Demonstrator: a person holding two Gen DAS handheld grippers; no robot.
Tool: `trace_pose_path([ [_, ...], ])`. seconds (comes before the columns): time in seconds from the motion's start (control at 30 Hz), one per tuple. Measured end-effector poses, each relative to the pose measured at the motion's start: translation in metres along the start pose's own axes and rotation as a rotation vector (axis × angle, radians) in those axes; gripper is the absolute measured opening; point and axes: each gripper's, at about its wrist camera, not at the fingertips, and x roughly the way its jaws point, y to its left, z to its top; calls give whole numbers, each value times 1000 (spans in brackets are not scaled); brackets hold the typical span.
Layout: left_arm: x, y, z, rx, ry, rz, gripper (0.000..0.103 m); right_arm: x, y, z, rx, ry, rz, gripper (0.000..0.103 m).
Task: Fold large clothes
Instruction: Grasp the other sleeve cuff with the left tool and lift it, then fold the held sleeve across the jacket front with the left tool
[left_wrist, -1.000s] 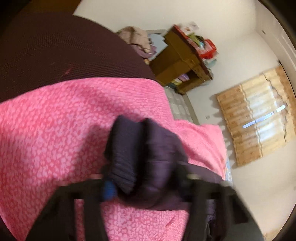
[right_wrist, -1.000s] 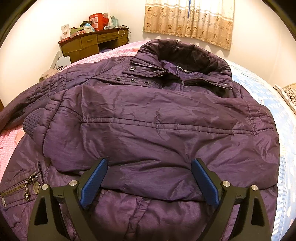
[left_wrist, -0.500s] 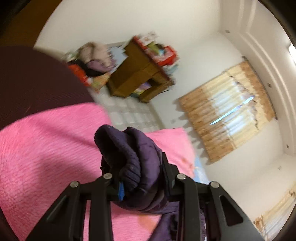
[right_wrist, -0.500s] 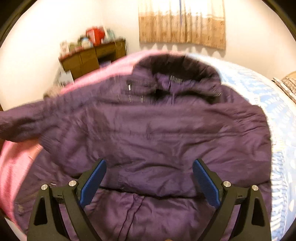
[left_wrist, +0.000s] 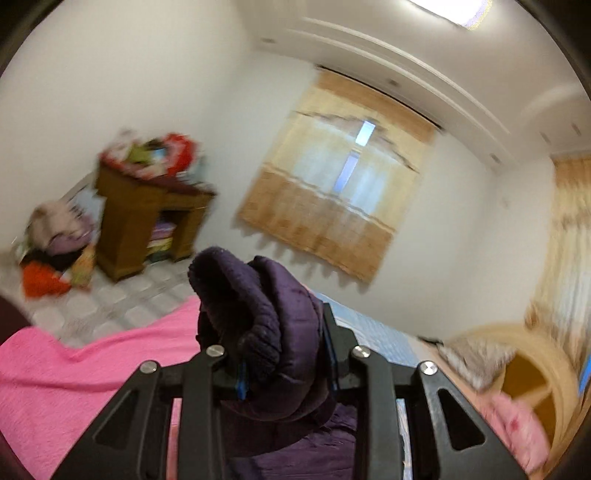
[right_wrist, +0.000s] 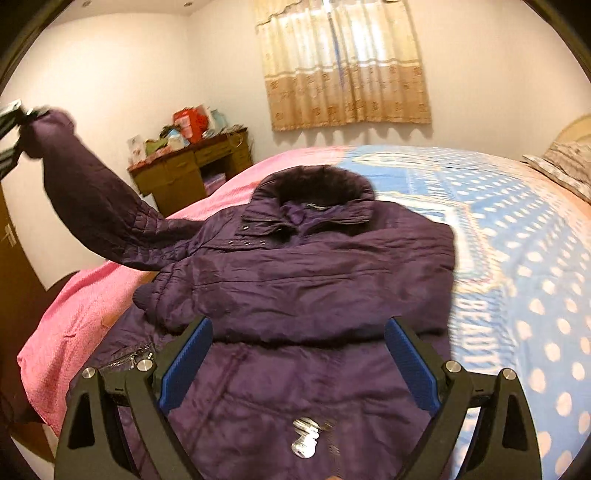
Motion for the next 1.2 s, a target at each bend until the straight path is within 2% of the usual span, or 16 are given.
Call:
trace_pose_path([
  [0.13,35,-68,-37,137,71,-68,31,-15,-24,-10,41,-28,-35,94],
  [0.3,78,-123,-109,241,201,-91,32,-16,-51,-27,95,-18,-81,94],
  [0.37,97,-145,-145,307,276,-63,40,-15,-62,-34,134,-14,-75,94],
  [0.4,106,-153,-161,347,312,-36,52,-13,-66,-38,150,-8,-74,94],
  [0.43,115,-160,-178,387,362,-6,56,-11,-70,-42,162,2,-77,94],
  [0.47,117,-162,-193,406,405,-11,55,-9,-74,-47,175,6,-80,94],
  [0.57,99,-175,-203,437,423,-83,59,-9,-87,-55,236,5,-43,94],
  [0.63,84,-181,-201,489,402,-106,81,-8,-95,-57,274,6,-28,94],
  [0.73,58,-168,-195,556,351,-114,93,-7,-99,-61,303,14,-9,94],
  [0.8,56,-148,-195,621,347,-57,96,-7,-99,-61,308,14,-12,94],
  [0.87,56,-116,-195,682,343,36,96,-6,-96,-62,303,17,-15,94],
  [0.9,60,-88,-194,711,352,114,96,-6,-95,-62,299,20,-18,94],
  [0.97,66,-41,-188,696,397,217,96,-5,-92,-62,281,24,-28,94],
  [1.07,77,14,-182,633,468,318,96,-10,-85,-55,242,19,-34,94],
  [1.13,82,32,-181,598,508,332,96,-16,-77,-36,217,20,-12,94],
  [1.2,88,36,-179,566,506,326,96,-17,-69,-11,195,14,17,94],
])
